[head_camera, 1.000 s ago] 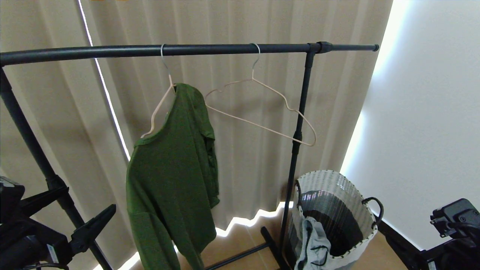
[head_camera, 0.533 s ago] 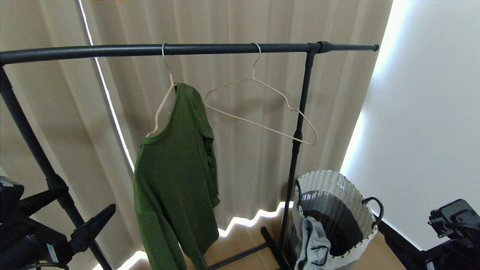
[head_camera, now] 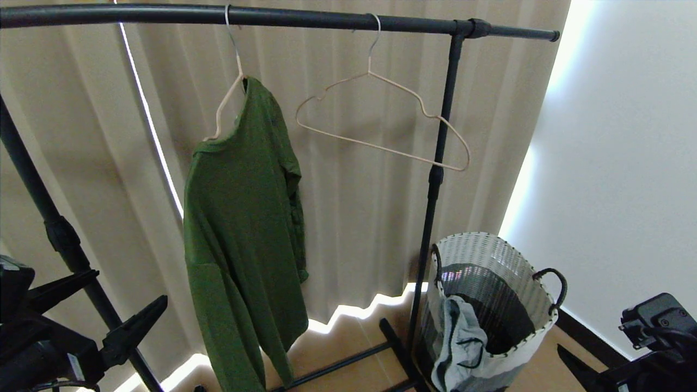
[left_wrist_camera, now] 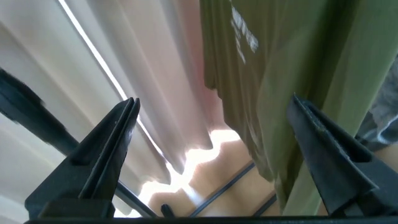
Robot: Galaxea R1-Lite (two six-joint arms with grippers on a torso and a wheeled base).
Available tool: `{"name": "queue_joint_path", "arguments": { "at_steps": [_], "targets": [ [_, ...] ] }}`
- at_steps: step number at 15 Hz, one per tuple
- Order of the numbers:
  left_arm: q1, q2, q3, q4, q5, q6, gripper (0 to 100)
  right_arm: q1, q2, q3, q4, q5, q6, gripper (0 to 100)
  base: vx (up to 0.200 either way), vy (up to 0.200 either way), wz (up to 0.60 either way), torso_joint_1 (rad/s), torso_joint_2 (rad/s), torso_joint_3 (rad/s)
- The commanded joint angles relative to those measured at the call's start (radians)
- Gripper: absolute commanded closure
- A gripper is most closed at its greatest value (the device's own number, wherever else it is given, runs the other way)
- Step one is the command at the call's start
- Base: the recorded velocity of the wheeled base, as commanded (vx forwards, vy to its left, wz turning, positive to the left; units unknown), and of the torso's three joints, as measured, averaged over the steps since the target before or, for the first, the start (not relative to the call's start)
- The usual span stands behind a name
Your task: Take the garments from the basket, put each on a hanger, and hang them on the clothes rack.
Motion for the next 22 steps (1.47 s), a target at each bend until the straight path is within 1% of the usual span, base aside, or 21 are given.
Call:
{"name": "queue_joint_path", "arguments": {
  "at_steps": [1,7,11,13,17,22],
  "targets": [
    [0.0,0.0,0.0,-0.002,0.001,0.0,0,0.001,-0.004,0.012,-0.001,0.0,0.0,0,0.0,0.0,0.0,-0.09,0.38,0.286],
    [0.001,0.0,0.0,0.0,0.001,0.0,0,0.001,-0.001,0.015,0.002,0.0,-0.003,0,0.0,0.0,0.0,-0.014,0.07,0.048],
    [0.006,0.0,0.0,-0.002,0.001,0.0,0,0.001,0.003,0.013,0.004,-0.004,-0.007,0,0.0,0.0,0.6,0.005,0.0,0.007],
    [0.014,0.0,0.0,0.0,0.0,0.0,0,0.001,0.002,0.013,0.002,-0.004,-0.03,0,0.0,0.0,0.6,0.0,0.0,0.002],
    [0.014,0.0,0.0,-0.002,0.0,0.0,0,0.001,0.0,0.015,0.002,-0.001,-0.029,0,0.0,0.0,0.6,0.002,0.0,0.002],
    [0.014,0.0,0.001,0.0,0.0,0.0,0,0.001,0.005,0.013,0.002,0.002,-0.029,0,0.0,0.0,0.0,0.0,0.0,0.0]
  ]
}}
